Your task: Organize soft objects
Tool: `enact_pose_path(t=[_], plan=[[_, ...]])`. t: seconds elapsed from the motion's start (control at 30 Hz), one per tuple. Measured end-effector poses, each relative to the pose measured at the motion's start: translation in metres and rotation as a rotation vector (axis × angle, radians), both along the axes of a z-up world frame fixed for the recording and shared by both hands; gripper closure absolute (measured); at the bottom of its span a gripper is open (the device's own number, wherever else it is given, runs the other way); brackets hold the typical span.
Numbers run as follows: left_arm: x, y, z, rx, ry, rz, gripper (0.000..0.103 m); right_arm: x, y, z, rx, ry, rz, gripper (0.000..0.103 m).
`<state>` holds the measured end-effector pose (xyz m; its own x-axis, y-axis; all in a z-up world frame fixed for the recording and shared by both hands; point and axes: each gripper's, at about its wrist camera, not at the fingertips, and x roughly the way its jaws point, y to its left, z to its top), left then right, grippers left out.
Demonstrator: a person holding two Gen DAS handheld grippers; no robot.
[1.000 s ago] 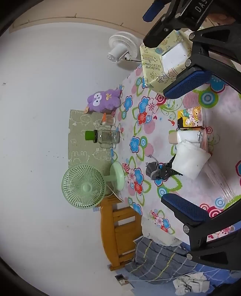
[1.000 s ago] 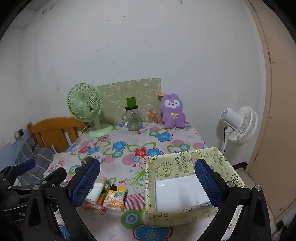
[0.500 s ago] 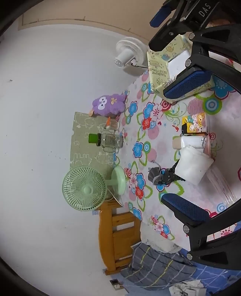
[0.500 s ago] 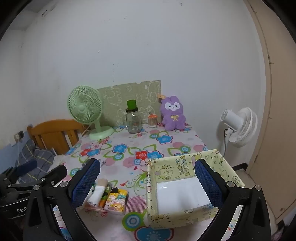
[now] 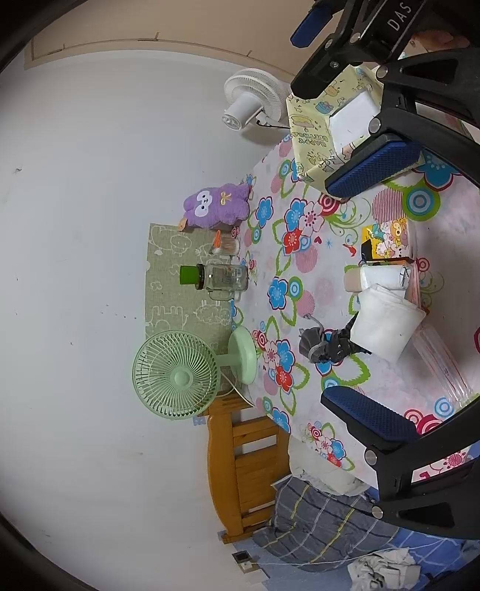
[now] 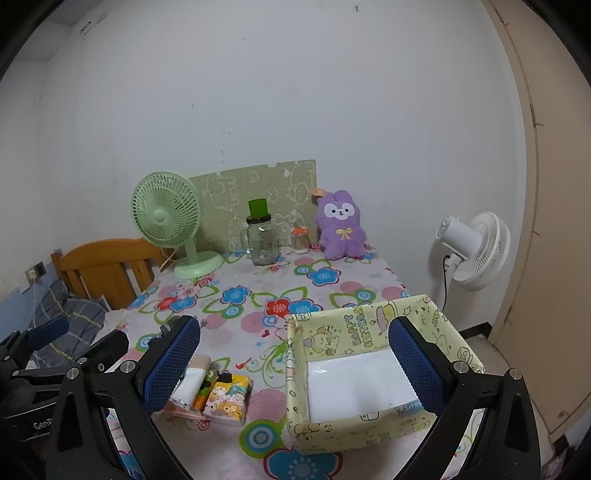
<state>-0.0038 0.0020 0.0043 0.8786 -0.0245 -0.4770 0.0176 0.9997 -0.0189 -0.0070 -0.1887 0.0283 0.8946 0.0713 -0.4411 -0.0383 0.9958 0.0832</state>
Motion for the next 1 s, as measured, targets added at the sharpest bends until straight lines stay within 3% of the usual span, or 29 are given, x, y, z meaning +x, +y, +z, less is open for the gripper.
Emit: enact_pose_path(t=[1.0], plan=[[0.0062,0.0006,-0.0018,-0.005,0.008,0.002,0.001,0.0036,0.0019,-0.0020,0.003,0.015,-0.008,0.000]])
